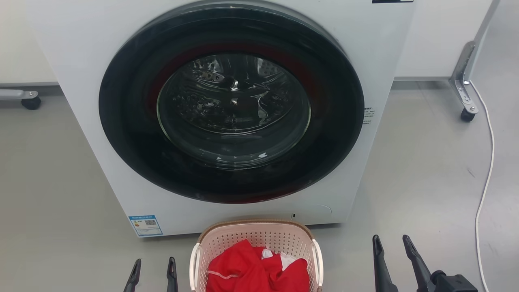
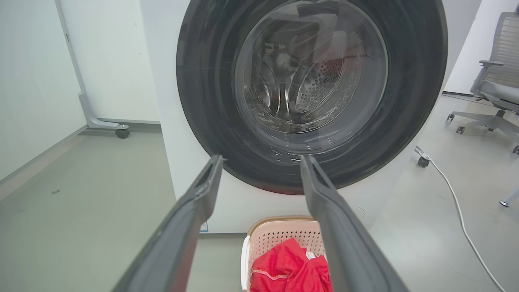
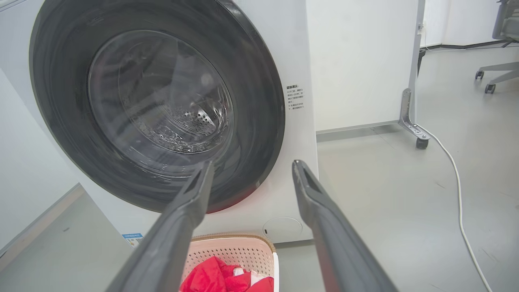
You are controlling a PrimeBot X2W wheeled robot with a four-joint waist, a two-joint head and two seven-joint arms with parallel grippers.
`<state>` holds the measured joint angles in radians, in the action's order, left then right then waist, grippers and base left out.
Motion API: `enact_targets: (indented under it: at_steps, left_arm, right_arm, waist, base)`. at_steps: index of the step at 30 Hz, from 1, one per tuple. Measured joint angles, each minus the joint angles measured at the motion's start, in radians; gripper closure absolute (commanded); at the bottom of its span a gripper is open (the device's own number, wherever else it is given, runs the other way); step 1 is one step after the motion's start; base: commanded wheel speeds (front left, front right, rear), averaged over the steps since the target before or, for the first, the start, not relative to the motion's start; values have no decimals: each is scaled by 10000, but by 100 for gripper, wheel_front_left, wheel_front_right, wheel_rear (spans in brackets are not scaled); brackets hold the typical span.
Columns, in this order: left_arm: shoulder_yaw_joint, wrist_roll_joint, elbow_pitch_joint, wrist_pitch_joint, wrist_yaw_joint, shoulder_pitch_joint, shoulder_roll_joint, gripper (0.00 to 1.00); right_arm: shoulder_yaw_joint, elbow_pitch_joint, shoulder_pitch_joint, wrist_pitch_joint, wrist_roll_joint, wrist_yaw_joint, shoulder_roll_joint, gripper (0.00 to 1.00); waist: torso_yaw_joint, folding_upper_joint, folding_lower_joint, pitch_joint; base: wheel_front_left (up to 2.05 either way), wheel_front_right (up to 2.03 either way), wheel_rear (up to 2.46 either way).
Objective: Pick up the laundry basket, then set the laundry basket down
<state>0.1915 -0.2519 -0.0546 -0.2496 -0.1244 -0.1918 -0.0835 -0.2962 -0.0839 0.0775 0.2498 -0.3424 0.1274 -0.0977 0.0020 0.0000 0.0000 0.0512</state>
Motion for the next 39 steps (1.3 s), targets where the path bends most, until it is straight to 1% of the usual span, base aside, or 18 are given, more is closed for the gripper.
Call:
enact_targets:
  at_steps: [6,18,19,25,29,30,31,34,39]
  left_arm:
    - [-73,29,148,0,0,-18,56,0]
    - [-169,102,307,0,0,-26,104,0]
    - [-207,102,336,0,0,-45,117,100]
    - [-211,73,-167,63,13,-228,146,100]
    - [-276,-130,-222,119,111,-214,150,100]
    - [-301,-228,-240,171,113,-209,155,100]
    - [-362,-566,-288,215,169,-200,159,100]
    - [-464,-917,-353,337,249,-159,163,100]
    - [-587,-1852,-454,566,374,-13,182,100]
  right_arm:
    - [113,224,139,29,261,0,54,0]
    - [240,410,162,38,405,0,123,0]
    - [219,422,160,40,422,0,127,100]
    - [159,-105,383,-33,403,-8,155,100]
    - [295,-155,376,-115,128,-58,163,100]
    - [337,-173,366,-125,40,-79,165,100]
    - [426,-199,350,-209,-190,-148,173,100]
    - [556,-253,333,-326,-627,-226,188,100]
    - [773,-339,256,-562,-1404,-328,201,100]
  waist:
    - [-21,0,0,-40]
    - [-114,0,0,-130]
    - [-130,0,0,-138]
    - [-153,0,0,-150]
    - [-147,0,1,-170]
    - [-146,0,0,-175]
    - [-143,0,0,-184]
    - [-138,0,0,-197]
    - [-132,0,0,-217]
  base:
    - [0,0,0]
    - [0,0,0]
    - [0,0,0]
    - [0,0,0]
    - [0,0,0]
    - [0,0,0]
    - [0,0,0]
    - [0,0,0]
    - [0,0,0]
